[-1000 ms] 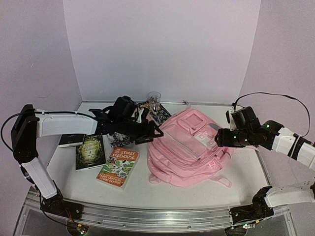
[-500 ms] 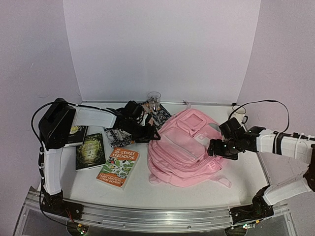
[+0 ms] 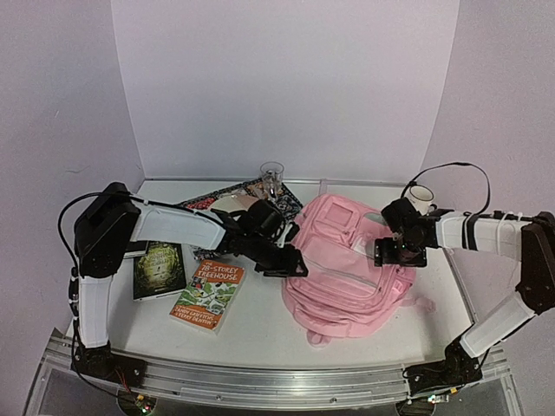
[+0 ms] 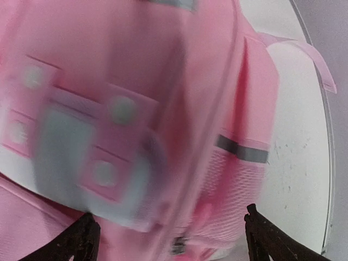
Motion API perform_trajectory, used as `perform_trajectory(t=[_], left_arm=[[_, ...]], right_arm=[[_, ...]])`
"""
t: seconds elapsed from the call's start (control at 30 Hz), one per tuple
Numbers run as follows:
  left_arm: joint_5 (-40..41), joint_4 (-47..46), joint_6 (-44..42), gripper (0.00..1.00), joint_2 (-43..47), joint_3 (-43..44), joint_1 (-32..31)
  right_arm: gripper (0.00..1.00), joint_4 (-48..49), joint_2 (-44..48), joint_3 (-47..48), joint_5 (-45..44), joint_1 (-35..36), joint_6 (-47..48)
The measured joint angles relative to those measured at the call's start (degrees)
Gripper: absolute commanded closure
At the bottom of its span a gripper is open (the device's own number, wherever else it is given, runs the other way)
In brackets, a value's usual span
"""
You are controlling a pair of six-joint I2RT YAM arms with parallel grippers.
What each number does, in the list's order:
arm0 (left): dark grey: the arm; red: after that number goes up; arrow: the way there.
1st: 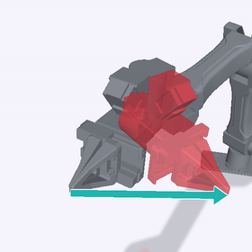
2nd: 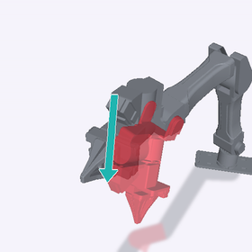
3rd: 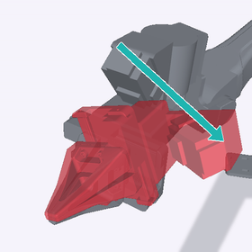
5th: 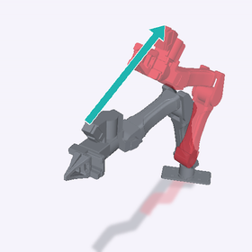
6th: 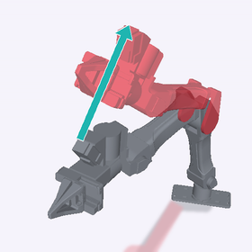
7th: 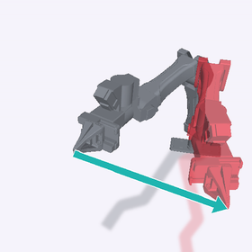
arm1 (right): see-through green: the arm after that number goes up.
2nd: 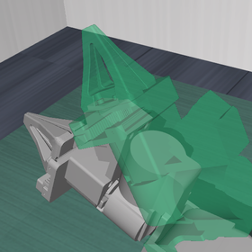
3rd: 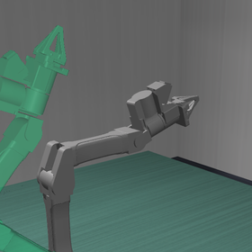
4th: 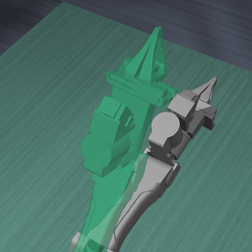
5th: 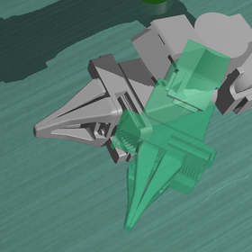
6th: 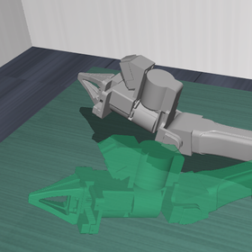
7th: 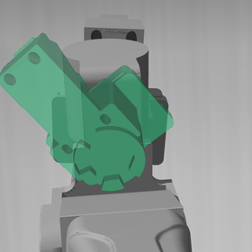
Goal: Pack the student bag
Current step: Adjust the student bag at the corner of the board.
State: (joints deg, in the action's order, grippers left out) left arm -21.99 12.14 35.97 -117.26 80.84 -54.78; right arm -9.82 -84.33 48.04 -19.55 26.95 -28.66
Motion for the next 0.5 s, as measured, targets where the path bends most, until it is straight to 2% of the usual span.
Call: perform_trajectory(t=[0.17, 0.27, 0.37, 0.5], left_arm=[[-1.6, -2.2, 0.4, 0.3, 3.2, -1.1, -6.8], [-0.3, -3.3, 0.6, 0.27, 8.5, -4.5, -8.6], [1.0, -3.9, 1.5, 0.27, 14.3, -8.4, -5.8], [2.6, -5.1, 1.7, 0.27, 16.7, -11.2, 0.2]], right_arm=[[0.02, 4.2, 0.9, 5.8, 4.3, 1.6, 4.9], [0.02, 3.4, 3.7, 6.2, 6.2, 2.1, 7.2], [0.02, 1.6, 7.2, 6.4, 8.8, 2.5, 8.4], [0.02, -0.2, 8.9, 8.3, 10.6, 5.9, 8.4]])
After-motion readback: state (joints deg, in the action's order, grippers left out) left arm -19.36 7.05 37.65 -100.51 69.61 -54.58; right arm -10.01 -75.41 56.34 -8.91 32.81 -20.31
